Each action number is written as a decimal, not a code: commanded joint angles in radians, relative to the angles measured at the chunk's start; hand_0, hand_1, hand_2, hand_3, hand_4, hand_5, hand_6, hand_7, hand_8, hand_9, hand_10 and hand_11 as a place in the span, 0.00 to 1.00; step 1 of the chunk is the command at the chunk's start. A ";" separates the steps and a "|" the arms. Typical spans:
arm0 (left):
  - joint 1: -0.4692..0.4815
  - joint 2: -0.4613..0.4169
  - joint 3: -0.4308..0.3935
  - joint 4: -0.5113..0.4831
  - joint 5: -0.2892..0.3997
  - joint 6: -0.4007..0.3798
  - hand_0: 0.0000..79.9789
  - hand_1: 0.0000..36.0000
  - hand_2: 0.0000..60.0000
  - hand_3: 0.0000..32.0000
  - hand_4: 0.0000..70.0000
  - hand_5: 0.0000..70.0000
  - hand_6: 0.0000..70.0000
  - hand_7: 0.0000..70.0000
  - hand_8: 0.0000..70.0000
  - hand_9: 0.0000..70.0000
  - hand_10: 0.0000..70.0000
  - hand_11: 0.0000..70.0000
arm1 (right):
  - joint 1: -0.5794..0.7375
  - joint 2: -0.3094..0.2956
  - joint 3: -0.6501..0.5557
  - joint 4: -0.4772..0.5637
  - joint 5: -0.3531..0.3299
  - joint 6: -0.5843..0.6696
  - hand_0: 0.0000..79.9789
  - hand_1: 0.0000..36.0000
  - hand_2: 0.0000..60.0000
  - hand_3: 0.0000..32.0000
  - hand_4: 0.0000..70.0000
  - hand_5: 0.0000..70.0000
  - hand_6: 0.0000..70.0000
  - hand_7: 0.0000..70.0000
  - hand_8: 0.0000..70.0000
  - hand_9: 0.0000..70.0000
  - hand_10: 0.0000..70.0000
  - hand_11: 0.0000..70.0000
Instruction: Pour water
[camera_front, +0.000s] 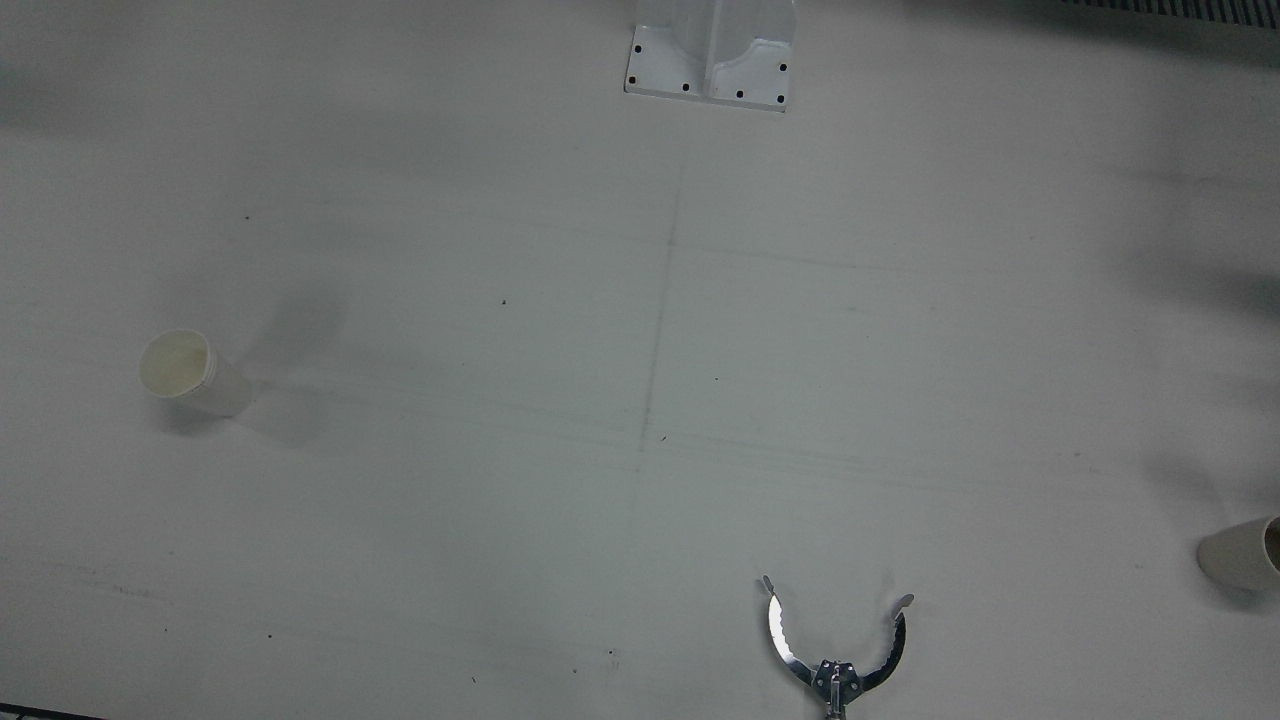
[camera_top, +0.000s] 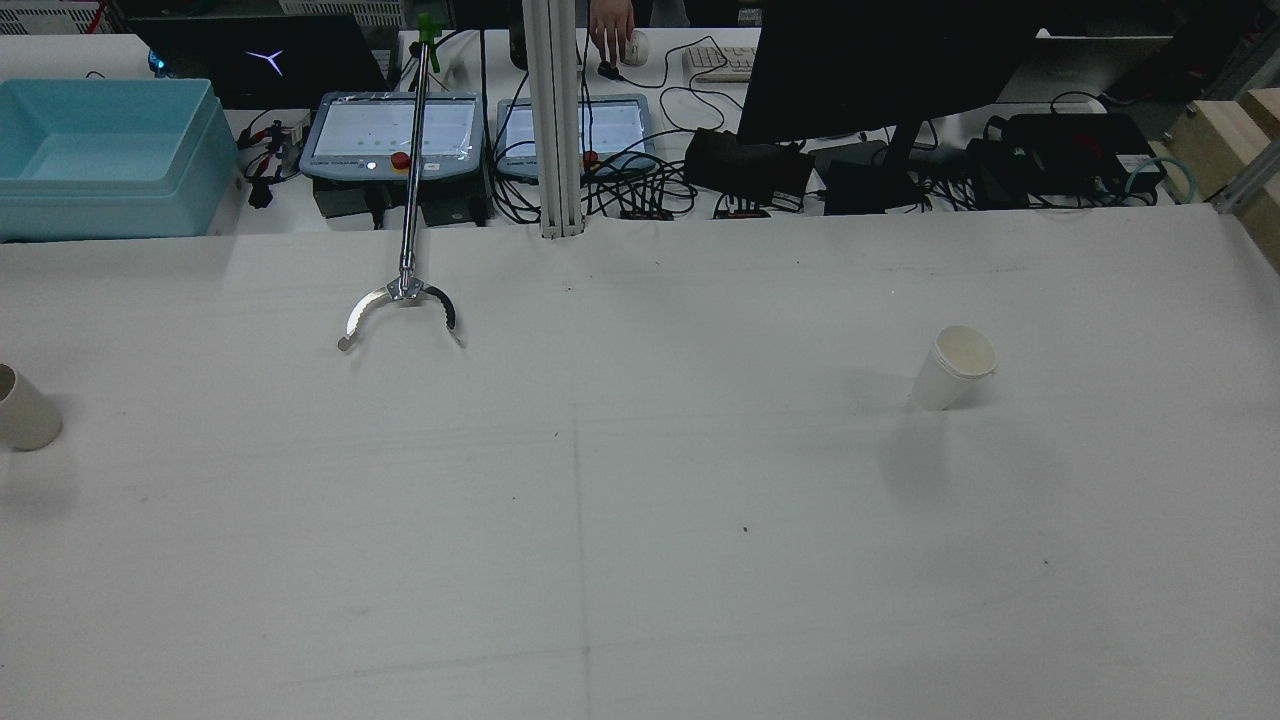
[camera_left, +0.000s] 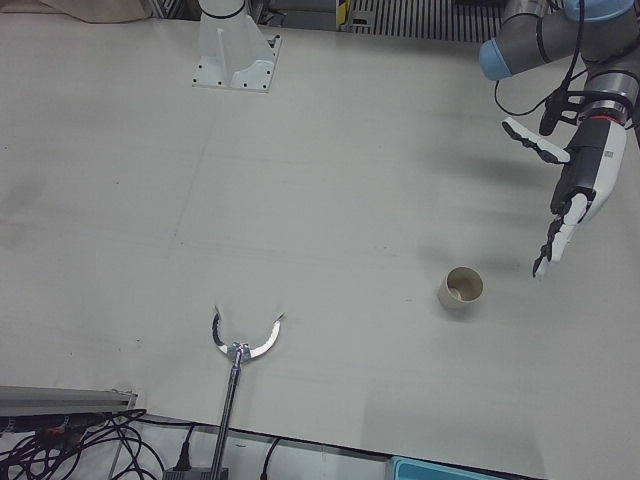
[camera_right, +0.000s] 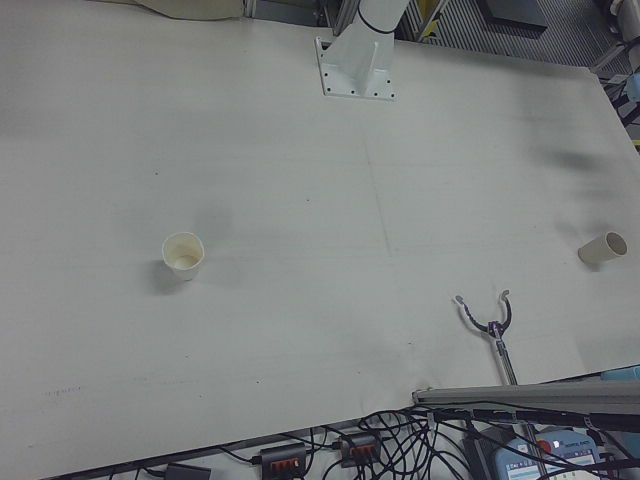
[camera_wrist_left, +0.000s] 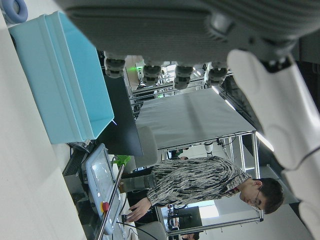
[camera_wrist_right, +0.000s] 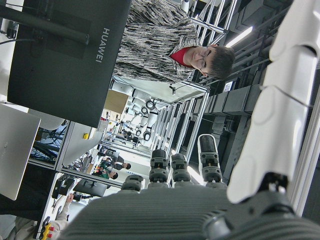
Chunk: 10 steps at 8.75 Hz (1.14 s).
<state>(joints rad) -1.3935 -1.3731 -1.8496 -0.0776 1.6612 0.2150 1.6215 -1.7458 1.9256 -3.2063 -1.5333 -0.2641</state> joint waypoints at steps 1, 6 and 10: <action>0.004 0.028 -0.014 0.033 -0.041 -0.099 0.47 0.00 0.00 0.98 0.07 0.16 0.07 0.36 0.48 0.47 0.16 0.22 | 0.000 -0.006 -0.008 0.002 -0.005 0.002 0.65 0.47 0.03 0.00 0.08 0.38 0.08 0.18 0.13 0.23 0.04 0.08; 0.016 0.019 0.139 -0.377 0.066 0.085 0.62 0.20 0.00 0.00 0.29 0.08 0.13 0.16 0.09 0.15 0.06 0.11 | -0.034 -0.009 -0.008 -0.001 -0.005 -0.009 0.65 0.46 0.03 0.00 0.05 0.43 0.09 0.22 0.15 0.25 0.10 0.17; 0.045 -0.061 0.356 -0.499 0.069 0.289 0.64 0.42 0.16 0.36 0.19 0.00 0.04 0.07 0.02 0.06 0.03 0.07 | -0.029 -0.021 0.001 -0.010 -0.024 -0.001 0.66 0.48 0.03 0.00 0.06 0.45 0.10 0.24 0.14 0.25 0.08 0.15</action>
<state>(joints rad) -1.3645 -1.3714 -1.6172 -0.5320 1.7298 0.4211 1.5910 -1.7570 1.9250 -3.2162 -1.5447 -0.2673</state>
